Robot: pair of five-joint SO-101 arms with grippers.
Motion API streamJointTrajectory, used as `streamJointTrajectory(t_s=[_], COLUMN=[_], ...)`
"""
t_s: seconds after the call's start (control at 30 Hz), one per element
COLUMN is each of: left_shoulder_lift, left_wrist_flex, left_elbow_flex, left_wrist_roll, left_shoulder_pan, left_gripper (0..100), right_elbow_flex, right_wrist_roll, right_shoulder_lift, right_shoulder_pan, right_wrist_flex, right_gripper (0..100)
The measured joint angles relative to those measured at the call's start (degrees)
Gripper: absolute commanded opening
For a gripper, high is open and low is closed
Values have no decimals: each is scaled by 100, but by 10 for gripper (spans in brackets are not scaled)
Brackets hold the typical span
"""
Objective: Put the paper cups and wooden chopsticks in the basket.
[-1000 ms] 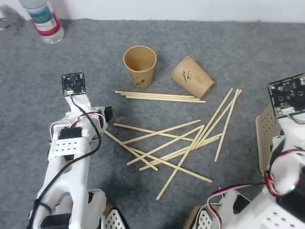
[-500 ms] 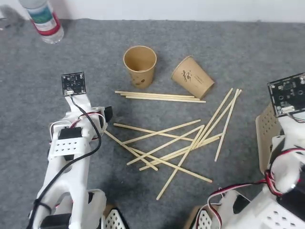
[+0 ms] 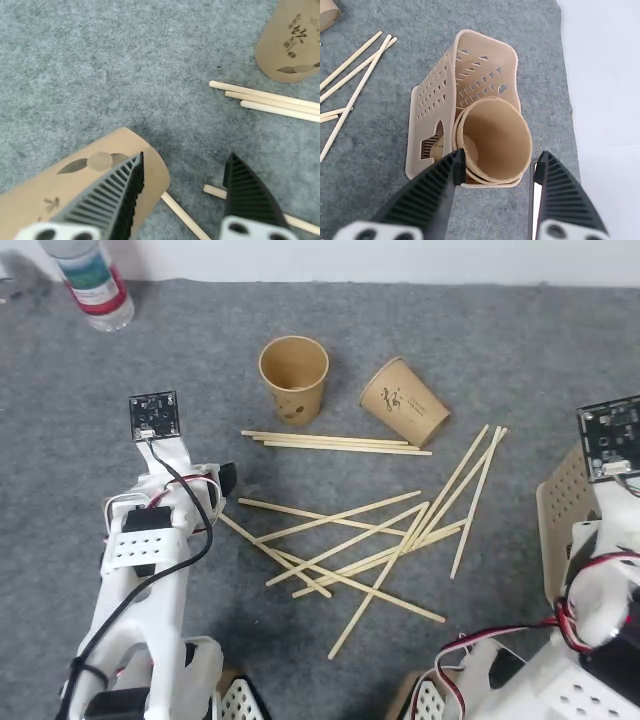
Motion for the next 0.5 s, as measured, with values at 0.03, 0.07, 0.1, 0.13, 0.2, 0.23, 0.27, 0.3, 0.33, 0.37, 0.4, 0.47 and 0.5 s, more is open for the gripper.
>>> streamJointTrajectory(t_s=[0.03,0.07,0.1,0.13,0.2,0.23,0.27,0.3,0.33,0.37,0.4,0.47,0.5], left_shoulder_lift=[0,0,0,0,0,0,0,0,0,0,0,0,0], left_wrist_flex=[0,0,0,0,0,0,0,0,0,0,0,0,0], left_elbow_flex=[0,0,0,0,0,0,0,0,0,0,0,0,0], left_wrist_roll=[0,0,0,0,0,0,0,0,0,0,0,0,0], left_shoulder_pan=[0,0,0,0,0,0,0,0,0,0,0,0,0], left_gripper=[258,258,258,258,258,258,258,258,258,258,258,258,258], right_elbow_flex=[0,0,0,0,35,123,255,404,607,835,1064,1459,1644], right_wrist_roll=[0,0,0,0,-18,-18,-35,-35,-44,-53,-53,-123,-185], right_shoulder_lift=[0,0,0,0,0,-9,9,44,114,202,316,545,598], right_shoulder_pan=[0,0,0,0,0,0,0,0,0,0,0,0,0], right_wrist_flex=[0,0,0,0,-35,-97,-193,-255,-290,-316,-343,-492,-598], right_gripper=[235,235,235,235,235,235,235,235,235,235,235,235,235])
